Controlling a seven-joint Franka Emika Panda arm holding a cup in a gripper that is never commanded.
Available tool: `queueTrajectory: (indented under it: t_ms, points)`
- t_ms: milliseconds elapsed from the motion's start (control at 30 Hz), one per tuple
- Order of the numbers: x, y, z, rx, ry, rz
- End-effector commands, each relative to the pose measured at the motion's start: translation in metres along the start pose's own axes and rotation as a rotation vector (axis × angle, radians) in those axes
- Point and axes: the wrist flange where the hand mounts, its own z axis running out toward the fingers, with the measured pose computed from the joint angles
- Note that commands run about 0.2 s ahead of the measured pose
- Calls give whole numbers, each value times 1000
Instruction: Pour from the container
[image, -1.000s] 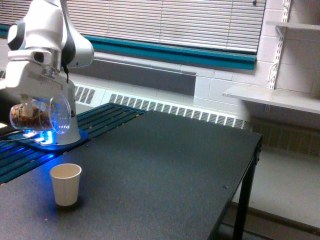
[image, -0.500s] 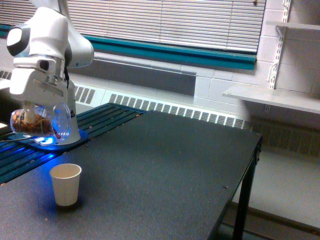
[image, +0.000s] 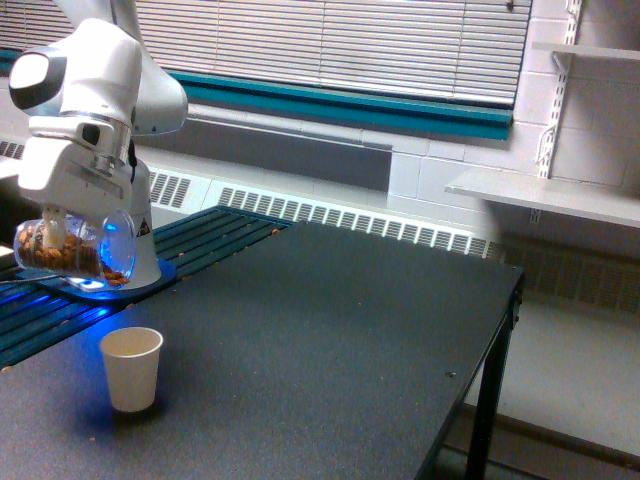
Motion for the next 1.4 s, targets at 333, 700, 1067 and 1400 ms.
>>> queueTrajectory:
  t_ms: [333,700,1067,1400]
  points:
    - [6,-2,3,-54,1,-24]
    - [6,-4,3,-79,-3,-71]
    - [6,-2,0,-96,-2,-106]
    - [7,1,-3,-113,2,-139]
